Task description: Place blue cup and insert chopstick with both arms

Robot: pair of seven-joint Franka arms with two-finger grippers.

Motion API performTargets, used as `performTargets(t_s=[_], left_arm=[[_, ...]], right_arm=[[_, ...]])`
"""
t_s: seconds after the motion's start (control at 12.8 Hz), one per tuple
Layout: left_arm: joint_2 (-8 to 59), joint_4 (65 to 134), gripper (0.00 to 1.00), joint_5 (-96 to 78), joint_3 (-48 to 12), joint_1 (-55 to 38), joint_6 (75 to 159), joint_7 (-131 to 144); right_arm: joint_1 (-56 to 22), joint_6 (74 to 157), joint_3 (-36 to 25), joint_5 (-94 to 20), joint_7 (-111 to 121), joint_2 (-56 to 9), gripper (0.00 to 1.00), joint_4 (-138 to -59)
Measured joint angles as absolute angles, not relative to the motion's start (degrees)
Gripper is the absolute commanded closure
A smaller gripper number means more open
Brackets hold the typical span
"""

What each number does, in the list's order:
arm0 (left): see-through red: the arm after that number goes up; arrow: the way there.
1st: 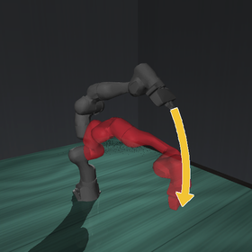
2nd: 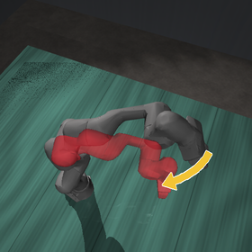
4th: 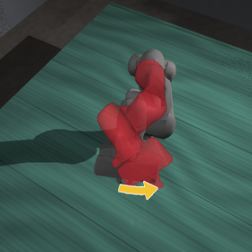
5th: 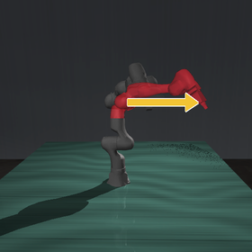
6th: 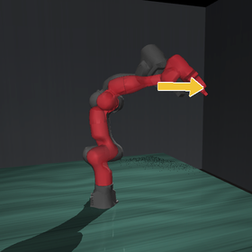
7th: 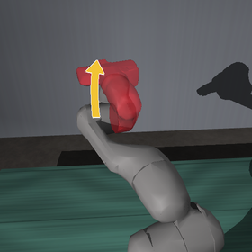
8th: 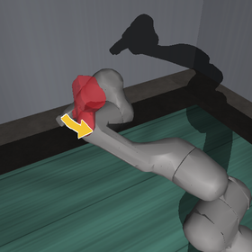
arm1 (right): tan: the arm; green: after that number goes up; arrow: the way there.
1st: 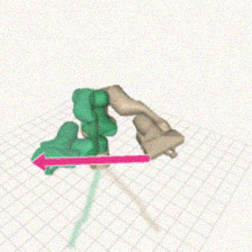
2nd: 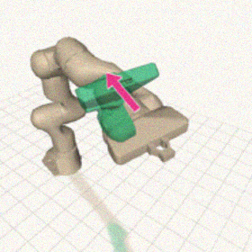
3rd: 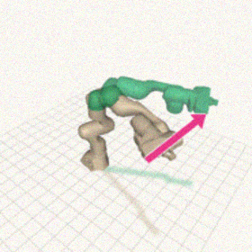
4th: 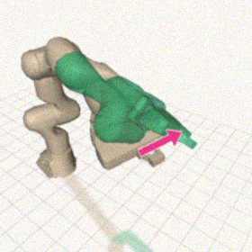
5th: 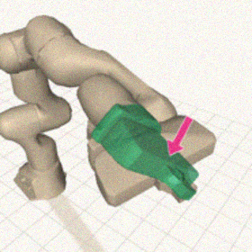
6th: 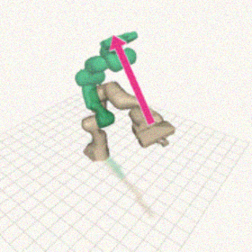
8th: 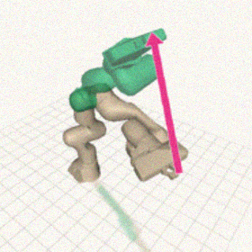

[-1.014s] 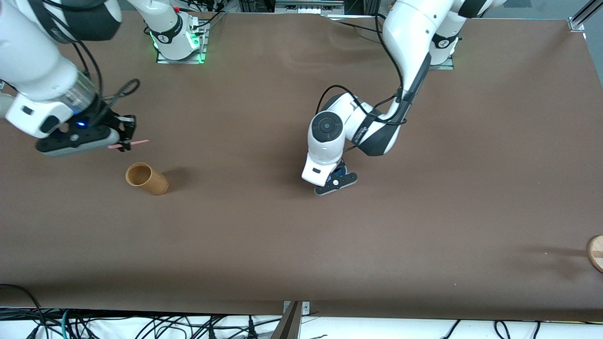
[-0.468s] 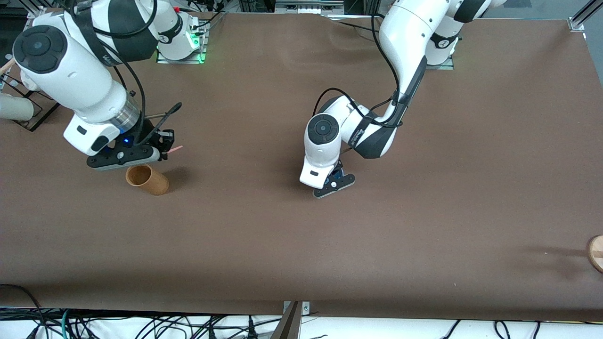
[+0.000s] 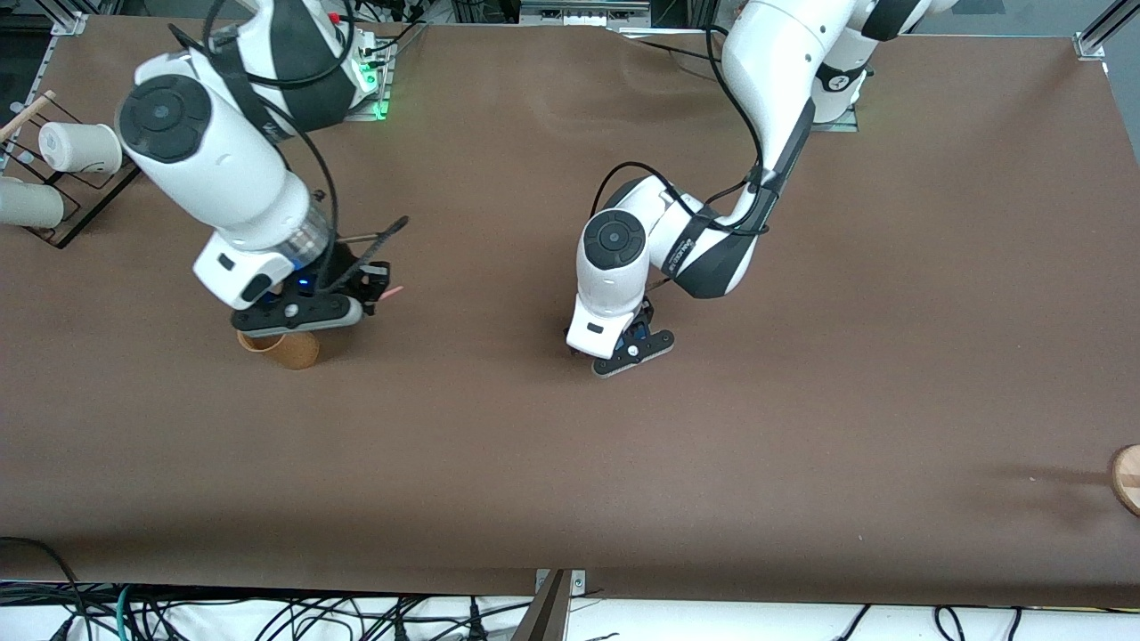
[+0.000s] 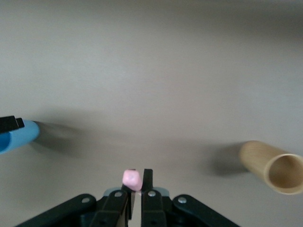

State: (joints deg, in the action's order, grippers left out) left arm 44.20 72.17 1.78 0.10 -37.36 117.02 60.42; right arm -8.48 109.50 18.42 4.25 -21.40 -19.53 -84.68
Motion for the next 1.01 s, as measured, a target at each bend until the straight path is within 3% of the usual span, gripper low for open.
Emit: performTargets(t_s=[0.55, 1.01], left_arm=[[26.1, 71.2, 0.00, 1.9, 1.1, -23.9, 100.5, 27.2], [17.1, 72.6, 0.00, 1.9, 1.4, -5.7, 95.4, 8.5]], right_arm=[[-21.2, 112.4, 17.0, 6.4, -41.3, -34.6, 0.94, -68.6], [-38.6, 116.5, 5.6, 7.4, -56.2, -46.9, 0.94, -53.9]])
